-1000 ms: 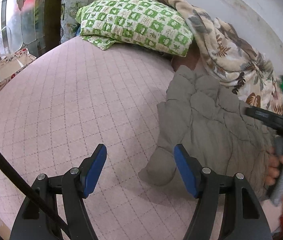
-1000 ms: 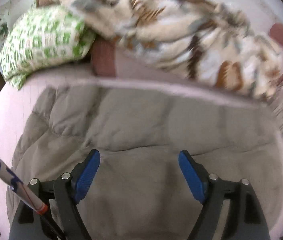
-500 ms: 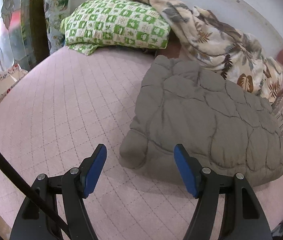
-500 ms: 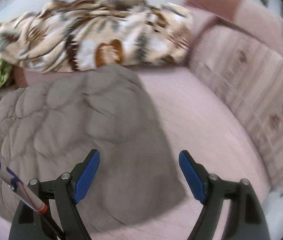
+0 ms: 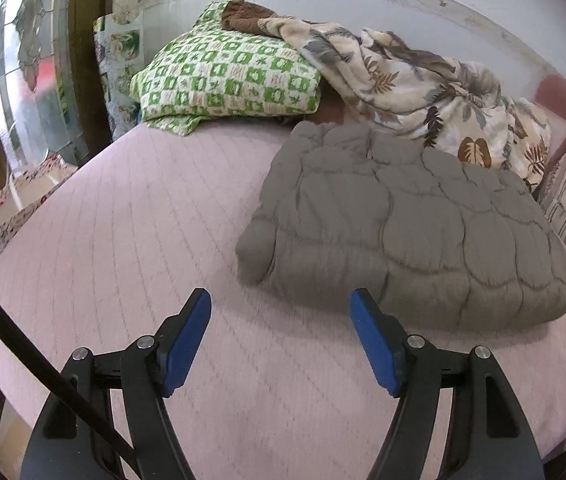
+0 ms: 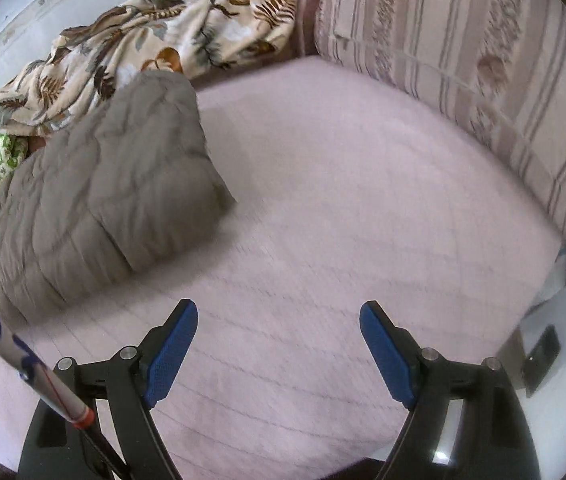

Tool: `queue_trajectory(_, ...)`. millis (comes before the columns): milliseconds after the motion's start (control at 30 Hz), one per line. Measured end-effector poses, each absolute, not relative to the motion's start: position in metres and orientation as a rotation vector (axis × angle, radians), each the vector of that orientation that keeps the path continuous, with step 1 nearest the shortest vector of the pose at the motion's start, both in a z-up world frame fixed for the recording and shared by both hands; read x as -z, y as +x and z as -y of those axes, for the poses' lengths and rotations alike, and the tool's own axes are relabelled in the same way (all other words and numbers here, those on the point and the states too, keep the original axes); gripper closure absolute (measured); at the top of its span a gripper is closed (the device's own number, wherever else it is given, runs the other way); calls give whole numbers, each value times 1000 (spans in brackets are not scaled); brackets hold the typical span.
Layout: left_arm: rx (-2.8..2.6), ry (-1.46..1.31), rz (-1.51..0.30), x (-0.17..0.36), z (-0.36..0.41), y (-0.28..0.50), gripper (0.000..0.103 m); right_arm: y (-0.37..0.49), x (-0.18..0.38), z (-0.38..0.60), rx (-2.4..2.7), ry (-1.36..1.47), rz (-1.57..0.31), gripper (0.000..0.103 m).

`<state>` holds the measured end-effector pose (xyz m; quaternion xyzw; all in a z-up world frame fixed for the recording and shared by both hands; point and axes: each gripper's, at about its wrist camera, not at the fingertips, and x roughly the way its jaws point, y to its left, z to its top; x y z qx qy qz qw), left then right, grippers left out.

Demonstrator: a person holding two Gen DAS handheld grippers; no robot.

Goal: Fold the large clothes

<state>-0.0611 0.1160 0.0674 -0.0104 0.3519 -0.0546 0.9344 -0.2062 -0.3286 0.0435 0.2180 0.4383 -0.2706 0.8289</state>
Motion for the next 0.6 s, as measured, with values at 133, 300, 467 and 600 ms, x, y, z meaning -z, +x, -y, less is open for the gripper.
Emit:
queue_trajectory(133,84,-31,-765,-55,-119,-68,31,-220,-42,337,572,477,-906,16)
queue_trajectory(300,58,-28,-794,-51,-116,-60,31,-215,-54,343,573,462,-836,16)
queue_trajectory(467,65,-42,-782,-66,-107,-41,31,-185,-64,335,585,381,-780,16)
queue_trajectory(600,57,2,-739,-78,-92,-13,30,-153,-61,335,585,359,-763,16)
